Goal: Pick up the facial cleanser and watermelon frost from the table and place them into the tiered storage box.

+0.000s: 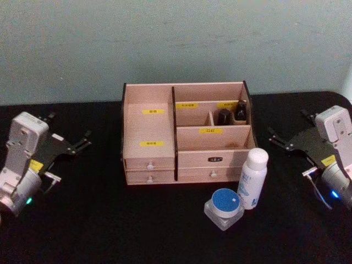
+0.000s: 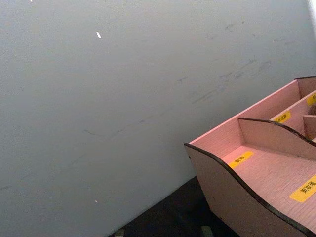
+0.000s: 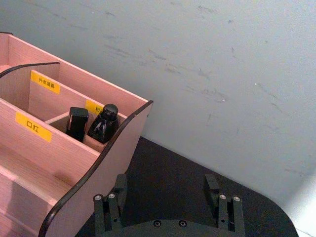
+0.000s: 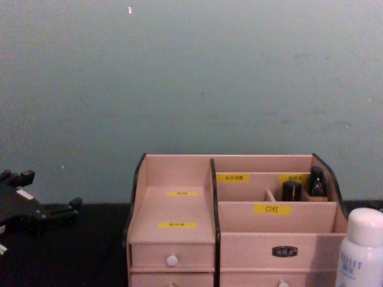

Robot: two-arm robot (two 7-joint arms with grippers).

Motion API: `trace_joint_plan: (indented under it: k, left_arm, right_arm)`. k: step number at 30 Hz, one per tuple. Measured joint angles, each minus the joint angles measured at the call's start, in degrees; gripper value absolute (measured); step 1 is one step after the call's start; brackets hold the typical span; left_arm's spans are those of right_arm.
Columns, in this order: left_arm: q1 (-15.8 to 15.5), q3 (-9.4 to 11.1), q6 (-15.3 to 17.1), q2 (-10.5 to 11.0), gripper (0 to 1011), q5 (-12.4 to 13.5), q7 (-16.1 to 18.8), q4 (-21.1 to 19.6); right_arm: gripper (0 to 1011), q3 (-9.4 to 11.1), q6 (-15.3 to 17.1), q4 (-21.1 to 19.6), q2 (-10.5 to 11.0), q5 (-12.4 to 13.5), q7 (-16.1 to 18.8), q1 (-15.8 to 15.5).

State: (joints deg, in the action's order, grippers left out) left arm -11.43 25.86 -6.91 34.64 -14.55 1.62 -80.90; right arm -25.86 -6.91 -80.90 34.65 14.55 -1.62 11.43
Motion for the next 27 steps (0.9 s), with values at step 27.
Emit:
trace_joint_plan:
  k: [27]
  left_arm:
    - [0.0, 0.0, 0.0, 0.0, 1001, 0.01, 0.0, 0.0]
  right_arm:
    - [1000, 4.28, 2.71, -5.57, 2.54, 4.46, 5.84, -4.55]
